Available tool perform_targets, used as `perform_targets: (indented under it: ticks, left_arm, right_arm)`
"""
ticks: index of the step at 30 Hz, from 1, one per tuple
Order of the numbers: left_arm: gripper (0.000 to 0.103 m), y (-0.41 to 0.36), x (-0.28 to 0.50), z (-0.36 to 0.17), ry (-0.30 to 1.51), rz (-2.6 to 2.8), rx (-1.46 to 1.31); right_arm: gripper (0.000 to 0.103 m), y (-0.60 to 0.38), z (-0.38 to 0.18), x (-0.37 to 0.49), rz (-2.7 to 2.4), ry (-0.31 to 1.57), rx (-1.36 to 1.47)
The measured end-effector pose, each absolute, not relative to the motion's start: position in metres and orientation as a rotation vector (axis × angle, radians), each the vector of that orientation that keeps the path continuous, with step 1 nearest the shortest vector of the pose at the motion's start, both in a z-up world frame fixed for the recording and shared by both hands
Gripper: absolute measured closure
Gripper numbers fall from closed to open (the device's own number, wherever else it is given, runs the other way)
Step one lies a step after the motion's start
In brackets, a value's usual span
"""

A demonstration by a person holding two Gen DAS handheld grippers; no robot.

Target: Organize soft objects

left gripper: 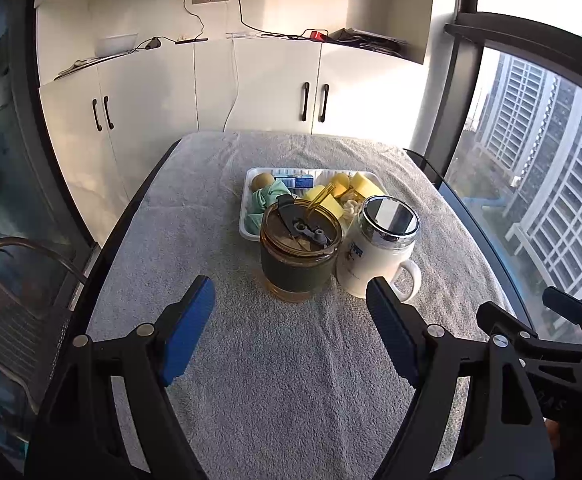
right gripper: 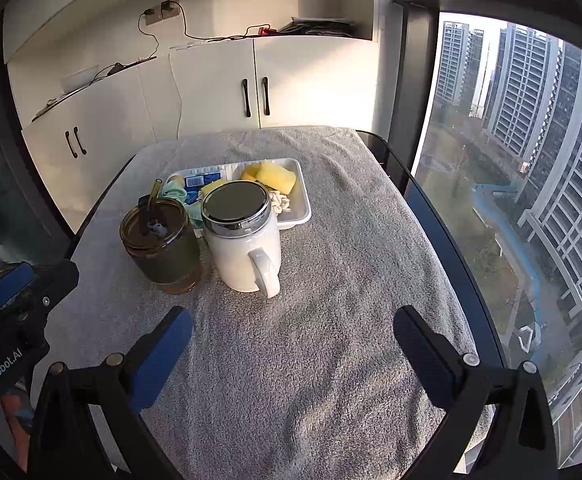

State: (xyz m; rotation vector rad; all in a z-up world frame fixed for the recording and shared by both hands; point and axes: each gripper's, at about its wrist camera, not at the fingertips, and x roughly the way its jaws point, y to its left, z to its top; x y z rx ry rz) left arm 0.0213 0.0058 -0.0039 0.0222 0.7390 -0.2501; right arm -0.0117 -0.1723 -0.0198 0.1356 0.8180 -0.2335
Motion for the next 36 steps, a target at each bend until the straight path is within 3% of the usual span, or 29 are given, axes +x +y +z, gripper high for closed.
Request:
perform_targets:
  ticks: [36]
  left_arm:
    - [0.026, 0.0113, 0.0139, 0.0049, 0.69, -0.282, 0.04]
  right_arm:
    - [0.0, -0.1726, -0.0195, -0.0136, -0.232, 0.81, 0.133]
